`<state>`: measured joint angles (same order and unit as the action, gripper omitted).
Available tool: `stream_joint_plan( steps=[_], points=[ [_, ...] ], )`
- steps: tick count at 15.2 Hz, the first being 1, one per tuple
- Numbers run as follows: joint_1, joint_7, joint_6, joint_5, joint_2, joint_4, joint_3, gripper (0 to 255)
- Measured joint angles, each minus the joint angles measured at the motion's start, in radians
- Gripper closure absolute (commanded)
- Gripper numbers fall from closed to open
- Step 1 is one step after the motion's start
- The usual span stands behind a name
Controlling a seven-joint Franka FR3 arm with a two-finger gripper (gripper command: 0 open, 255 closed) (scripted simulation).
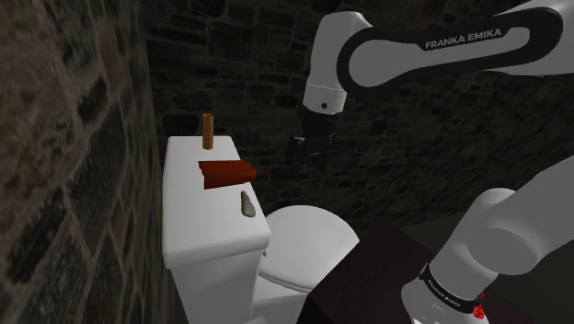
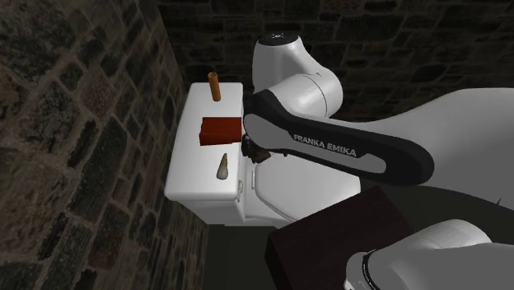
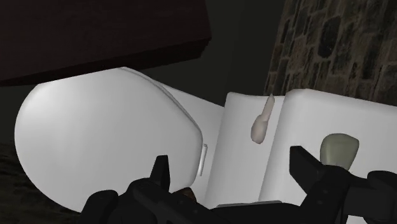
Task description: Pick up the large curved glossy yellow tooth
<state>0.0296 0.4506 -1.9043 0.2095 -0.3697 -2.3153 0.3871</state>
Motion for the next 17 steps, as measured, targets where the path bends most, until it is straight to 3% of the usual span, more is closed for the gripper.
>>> stream_joint_plan(
  steps=[5, 12, 17],
  points=[
    [0.000, 0.152, -0.096, -0.022, 0.172, 0.091, 0.080, 0],
    [0.024, 0.375, -0.181, -0.131, 0.439, 0.275, 0.144, 0],
    [0.034, 0.403, -0.244, -0.156, 0.490, 0.260, 0.145, 0]
  ],
)
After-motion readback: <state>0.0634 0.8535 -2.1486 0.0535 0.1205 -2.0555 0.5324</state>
